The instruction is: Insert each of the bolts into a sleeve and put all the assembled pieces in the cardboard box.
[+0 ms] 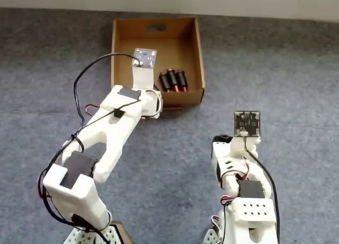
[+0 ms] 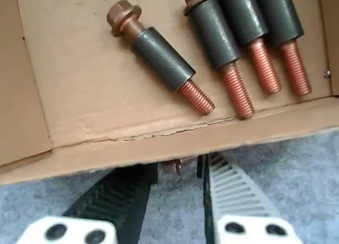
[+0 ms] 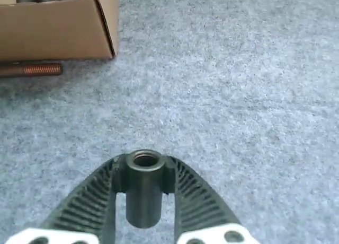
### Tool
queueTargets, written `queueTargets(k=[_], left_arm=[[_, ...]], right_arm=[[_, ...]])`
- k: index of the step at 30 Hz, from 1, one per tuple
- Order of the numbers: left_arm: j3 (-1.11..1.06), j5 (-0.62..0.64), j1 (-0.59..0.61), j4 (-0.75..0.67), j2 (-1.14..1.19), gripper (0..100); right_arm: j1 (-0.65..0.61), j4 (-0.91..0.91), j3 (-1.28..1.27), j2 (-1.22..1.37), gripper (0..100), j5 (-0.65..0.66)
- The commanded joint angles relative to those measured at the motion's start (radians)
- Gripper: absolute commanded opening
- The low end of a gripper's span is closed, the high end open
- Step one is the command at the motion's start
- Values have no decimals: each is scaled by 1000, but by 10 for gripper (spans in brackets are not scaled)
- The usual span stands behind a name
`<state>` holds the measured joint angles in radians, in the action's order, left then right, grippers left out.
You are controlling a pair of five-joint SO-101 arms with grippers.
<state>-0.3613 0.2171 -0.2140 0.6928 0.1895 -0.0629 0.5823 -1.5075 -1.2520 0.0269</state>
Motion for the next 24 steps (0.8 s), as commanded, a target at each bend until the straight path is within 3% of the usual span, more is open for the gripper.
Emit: queueTargets(k=[1, 18, 24], left_arm=[[35, 3, -8, -28, -4, 151], [64, 3, -22, -17, 105, 146], [74, -3, -19, 155, 104, 36]], right_arm=[[7, -19, 5, -15, 5, -12], [7, -18, 5, -15, 5, -12], [7, -19, 5, -15, 5, -12]])
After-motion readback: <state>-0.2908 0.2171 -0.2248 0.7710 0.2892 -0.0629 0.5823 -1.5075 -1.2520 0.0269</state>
